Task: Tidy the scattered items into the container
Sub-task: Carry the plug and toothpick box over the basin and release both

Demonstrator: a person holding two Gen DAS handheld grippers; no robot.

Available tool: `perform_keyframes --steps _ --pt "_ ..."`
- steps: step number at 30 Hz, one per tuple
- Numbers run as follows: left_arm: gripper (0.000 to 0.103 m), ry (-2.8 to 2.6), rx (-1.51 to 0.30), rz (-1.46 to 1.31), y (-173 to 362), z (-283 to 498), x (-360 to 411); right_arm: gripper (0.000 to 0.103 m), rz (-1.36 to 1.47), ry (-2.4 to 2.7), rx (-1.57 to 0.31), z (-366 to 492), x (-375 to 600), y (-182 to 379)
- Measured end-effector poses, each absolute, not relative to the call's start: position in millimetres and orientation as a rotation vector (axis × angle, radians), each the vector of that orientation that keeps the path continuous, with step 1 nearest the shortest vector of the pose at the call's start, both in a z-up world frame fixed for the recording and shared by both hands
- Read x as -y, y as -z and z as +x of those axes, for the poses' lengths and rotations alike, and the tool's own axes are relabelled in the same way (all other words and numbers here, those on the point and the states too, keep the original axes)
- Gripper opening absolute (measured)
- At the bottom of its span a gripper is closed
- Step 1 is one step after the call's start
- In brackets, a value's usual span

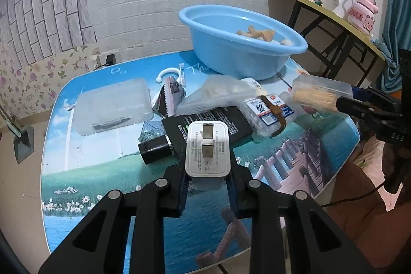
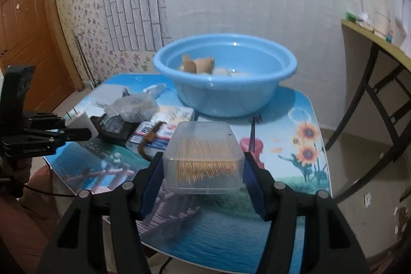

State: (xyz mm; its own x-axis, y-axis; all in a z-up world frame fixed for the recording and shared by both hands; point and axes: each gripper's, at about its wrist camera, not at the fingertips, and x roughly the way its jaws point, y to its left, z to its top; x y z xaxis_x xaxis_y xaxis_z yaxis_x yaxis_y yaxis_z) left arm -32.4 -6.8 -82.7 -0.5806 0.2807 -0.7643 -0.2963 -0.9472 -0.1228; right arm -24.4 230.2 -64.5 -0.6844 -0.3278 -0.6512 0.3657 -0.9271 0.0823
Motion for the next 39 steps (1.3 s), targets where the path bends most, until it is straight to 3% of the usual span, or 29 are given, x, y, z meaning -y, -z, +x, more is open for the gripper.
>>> perform_keyframes --steps 18,39 --pt "0.024 -2.566 -0.068 -1.046 29 -67 -15 0.059 0.799 2.610 0.023 -30 -239 16" --pt "0.024 -2.497 -0.113 -1.032 15 -140 -74 0.059 0.797 2.606 0.067 -89 -250 24"
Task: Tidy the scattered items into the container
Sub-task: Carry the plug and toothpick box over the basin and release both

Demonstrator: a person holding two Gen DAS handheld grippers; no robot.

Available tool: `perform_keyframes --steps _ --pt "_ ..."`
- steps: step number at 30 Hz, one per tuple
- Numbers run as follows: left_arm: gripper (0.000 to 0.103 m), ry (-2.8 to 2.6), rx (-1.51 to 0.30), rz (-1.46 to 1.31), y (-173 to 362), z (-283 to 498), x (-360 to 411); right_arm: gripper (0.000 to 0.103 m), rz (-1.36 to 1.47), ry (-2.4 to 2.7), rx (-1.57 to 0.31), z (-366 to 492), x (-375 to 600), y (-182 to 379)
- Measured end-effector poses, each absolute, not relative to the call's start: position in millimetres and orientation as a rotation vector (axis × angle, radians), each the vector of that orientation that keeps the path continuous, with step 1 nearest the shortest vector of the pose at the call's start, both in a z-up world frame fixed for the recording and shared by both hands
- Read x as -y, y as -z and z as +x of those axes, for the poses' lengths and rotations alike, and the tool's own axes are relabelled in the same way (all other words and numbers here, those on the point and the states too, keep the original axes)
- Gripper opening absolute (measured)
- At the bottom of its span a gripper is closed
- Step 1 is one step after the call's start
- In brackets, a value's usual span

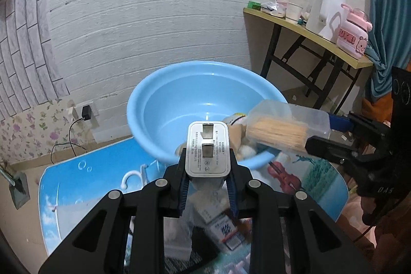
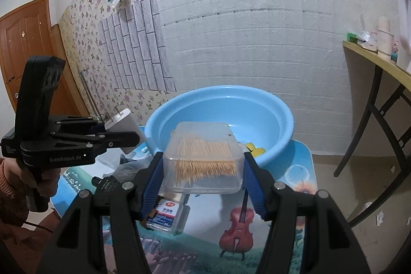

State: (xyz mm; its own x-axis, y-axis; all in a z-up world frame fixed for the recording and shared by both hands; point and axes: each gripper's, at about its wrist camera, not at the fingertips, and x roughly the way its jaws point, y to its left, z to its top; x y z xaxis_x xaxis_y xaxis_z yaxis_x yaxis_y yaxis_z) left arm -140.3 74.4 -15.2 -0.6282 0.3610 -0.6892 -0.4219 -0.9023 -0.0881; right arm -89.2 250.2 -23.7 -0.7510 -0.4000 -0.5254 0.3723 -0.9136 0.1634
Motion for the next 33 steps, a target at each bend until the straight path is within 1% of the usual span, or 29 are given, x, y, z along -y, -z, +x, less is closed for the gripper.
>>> perform_keyframes --steps 12,18,22,23,26,33 --pt "0.024 -2.465 -0.152 -1.081 30 -173 -90 0.059 0.832 2.598 0.109 -122 -253 37" --pt "0.025 -2.454 -0.170 -1.099 36 -182 -98 0.059 0.831 2.598 0.089 -132 -248 40" --pt "0.026 -2.452 -0.149 -1.113 39 -184 -100 0.059 0.836 2.616 0.102 -139 -248 43" --pt "0.027 -2.449 -0.144 -1.117 39 -184 -98 0.061 0.847 2.613 0.109 -141 -248 44" --pt "0.034 -2.449 -0.136 -1.113 39 -182 -98 0.063 0.865 2.613 0.113 -145 -244 47" --pt "0.035 -2.467 -0.118 -1.091 34 -169 -89 0.064 0.873 2.566 0.097 -137 -231 49"
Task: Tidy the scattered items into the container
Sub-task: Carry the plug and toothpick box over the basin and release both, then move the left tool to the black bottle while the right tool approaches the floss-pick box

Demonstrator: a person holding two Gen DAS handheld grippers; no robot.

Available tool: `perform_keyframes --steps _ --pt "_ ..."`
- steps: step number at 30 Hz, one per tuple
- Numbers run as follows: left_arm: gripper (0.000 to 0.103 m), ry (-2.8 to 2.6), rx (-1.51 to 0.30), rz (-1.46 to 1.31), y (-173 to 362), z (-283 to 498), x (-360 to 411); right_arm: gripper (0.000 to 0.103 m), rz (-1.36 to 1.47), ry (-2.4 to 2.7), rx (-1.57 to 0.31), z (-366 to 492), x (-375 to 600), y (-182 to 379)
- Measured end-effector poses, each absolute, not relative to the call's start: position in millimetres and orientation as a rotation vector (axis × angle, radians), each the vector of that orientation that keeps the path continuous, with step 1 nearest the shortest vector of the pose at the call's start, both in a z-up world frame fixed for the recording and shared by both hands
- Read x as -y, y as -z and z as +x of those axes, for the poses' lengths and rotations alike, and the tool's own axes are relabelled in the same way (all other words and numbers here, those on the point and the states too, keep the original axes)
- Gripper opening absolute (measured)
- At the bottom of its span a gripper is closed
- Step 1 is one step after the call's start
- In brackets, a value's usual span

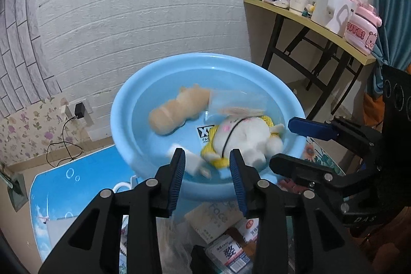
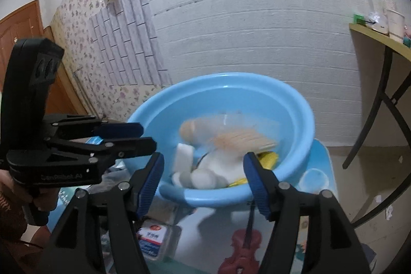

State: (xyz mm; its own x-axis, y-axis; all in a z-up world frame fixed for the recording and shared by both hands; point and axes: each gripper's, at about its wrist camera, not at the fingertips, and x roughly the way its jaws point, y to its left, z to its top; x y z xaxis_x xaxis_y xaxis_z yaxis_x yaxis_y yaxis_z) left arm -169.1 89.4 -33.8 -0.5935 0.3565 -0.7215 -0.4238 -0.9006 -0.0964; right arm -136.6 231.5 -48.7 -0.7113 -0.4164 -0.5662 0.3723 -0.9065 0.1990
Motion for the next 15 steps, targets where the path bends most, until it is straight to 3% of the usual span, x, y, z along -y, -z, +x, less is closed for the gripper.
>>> perform_keyframes --steps 13,15 --pt "0.036 -2.550 -0.048 -1.135 44 -125 -36 0.064 0.935 2.565 0.059 -101 -220 47" --pt "0.044 -2.560 -0.038 -1.158 50 -118 -27 0.064 0.963 2.560 0.071 -96 -219 51"
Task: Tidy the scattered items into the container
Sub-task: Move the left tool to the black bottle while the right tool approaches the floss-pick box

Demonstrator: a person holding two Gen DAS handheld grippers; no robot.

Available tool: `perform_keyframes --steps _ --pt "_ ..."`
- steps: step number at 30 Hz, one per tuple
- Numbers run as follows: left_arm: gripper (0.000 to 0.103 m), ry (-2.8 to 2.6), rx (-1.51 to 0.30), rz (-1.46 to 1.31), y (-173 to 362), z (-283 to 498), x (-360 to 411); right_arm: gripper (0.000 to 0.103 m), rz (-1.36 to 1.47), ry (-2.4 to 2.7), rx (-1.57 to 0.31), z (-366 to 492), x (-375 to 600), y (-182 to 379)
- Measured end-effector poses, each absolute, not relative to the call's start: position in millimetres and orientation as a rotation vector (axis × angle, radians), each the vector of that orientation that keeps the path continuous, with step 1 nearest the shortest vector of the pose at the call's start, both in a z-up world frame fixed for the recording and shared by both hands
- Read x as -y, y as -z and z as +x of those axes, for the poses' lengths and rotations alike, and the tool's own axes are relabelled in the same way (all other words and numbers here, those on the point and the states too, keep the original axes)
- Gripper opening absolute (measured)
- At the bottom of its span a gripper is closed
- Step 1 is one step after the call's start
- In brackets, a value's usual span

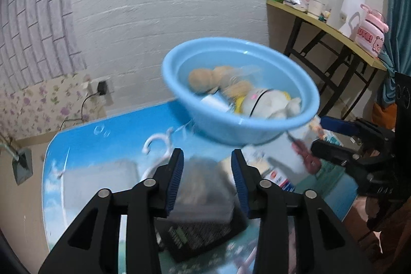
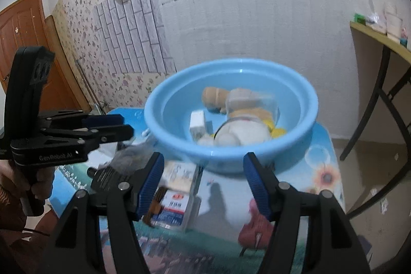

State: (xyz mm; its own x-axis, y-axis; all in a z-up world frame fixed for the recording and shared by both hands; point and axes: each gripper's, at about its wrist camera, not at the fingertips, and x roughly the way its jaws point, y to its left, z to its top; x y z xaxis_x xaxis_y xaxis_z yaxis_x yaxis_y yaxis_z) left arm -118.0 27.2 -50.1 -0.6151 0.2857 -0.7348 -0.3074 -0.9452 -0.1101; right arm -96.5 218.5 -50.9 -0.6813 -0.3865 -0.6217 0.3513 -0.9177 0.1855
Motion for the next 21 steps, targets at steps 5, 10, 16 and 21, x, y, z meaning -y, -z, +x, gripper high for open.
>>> perform_keyframes --steps 5,10,16,21 --pt "0.054 -2.585 -0.045 -1.198 65 -98 -11 0.064 1.016 2.560 0.057 -84 -214 61" --pt "0.066 -2.588 -0.012 -1.228 75 -84 1 0.064 1.066 2.540 0.047 -76 -205 70" --pt "0.080 -2.596 -0.007 -1.234 82 -72 10 0.071 1.132 2.520 0.033 -75 -191 80" --pt "0.081 -2.599 0.005 -1.254 87 -67 16 0.082 1.153 2.497 0.024 -74 -184 85"
